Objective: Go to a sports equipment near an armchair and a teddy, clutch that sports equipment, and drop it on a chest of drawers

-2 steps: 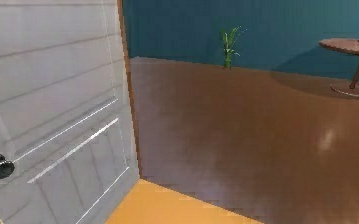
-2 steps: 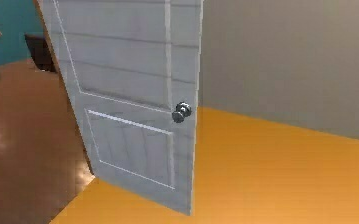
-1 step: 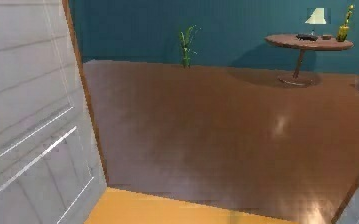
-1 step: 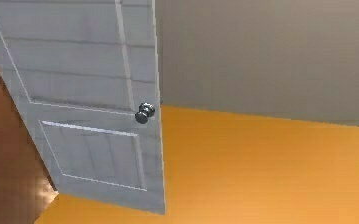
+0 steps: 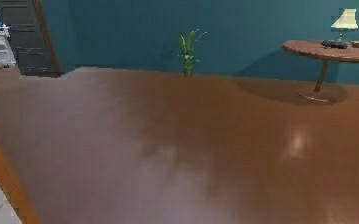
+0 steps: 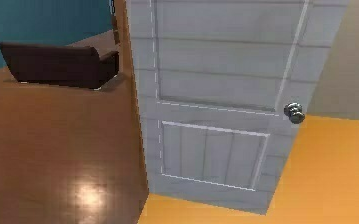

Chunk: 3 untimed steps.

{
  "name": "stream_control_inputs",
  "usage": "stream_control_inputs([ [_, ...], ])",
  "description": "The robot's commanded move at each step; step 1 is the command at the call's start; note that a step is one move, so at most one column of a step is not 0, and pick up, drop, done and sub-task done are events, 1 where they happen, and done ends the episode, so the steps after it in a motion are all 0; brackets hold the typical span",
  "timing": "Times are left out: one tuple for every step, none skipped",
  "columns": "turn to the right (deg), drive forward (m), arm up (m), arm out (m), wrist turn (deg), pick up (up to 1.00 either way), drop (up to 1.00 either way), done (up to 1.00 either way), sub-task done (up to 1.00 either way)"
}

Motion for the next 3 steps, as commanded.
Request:
stream_control_inputs([
  [-15.0, 0.0, 0.0, 0.0, 0.0, 0.0, 0.0, 0.0, 0.0],
  [0.0, 1.0, 0.0, 0.0, 0.0, 0.0, 0.0, 0.0, 0.0],
  [-3.0, 0.0, 0.0, 0.0, 0.0, 0.0, 0.0, 0.0, 0.0],
])
